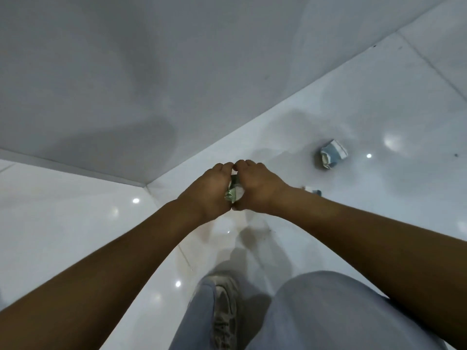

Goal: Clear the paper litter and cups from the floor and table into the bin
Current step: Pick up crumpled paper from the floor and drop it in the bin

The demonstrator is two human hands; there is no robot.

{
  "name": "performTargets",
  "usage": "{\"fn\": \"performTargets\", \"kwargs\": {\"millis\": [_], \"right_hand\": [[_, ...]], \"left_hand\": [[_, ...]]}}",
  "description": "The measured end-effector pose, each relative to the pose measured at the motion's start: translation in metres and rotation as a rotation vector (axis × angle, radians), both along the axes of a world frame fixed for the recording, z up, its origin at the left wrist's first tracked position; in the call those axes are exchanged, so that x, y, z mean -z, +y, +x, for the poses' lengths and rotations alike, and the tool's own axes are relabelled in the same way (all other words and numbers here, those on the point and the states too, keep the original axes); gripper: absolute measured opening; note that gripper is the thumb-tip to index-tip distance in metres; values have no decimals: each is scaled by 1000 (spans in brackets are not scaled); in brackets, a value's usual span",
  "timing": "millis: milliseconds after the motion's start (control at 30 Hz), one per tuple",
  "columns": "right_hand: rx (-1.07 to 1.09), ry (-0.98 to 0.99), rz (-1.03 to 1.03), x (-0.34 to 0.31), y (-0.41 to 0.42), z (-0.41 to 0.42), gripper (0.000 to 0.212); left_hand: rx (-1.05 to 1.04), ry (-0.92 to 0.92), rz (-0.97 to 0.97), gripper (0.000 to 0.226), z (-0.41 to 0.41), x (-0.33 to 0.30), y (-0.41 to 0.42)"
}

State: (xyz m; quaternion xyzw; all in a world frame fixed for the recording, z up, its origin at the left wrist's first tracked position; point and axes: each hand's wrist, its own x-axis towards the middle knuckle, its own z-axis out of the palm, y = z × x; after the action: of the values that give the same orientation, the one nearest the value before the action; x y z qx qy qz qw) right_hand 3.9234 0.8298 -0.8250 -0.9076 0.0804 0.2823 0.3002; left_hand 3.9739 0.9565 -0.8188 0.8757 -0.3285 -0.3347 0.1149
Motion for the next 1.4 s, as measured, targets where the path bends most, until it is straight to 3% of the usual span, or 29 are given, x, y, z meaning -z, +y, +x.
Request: {"fn": "performTargets", "kwargs": {"millis": [133, 333, 433, 633, 800, 1067, 1400], "right_hand": [[50, 27, 7, 0, -5, -12, 63], [90, 46, 34, -1, -30, -31, 60], [98, 46, 17, 1, -47, -42, 71], [111, 71, -256, 20, -86, -75, 78], [82, 124, -316, 39, -89, -105, 81], [98, 37, -347, 54, -77, -120, 73], [64, 2, -393, 59, -75, -125, 59]], "left_hand": [[46, 48, -37, 39, -8, 8, -20], [61, 111, -72, 41, -24, 11, -45], [124, 57, 12, 40, -27, 11, -51], [141, -28, 145, 46, -26, 11, -42], [142, -87, 201, 45, -28, 16, -31], [195, -66, 183, 32, -37, 20, -21], [212, -65, 192, 40, -37, 20, -13]]}}
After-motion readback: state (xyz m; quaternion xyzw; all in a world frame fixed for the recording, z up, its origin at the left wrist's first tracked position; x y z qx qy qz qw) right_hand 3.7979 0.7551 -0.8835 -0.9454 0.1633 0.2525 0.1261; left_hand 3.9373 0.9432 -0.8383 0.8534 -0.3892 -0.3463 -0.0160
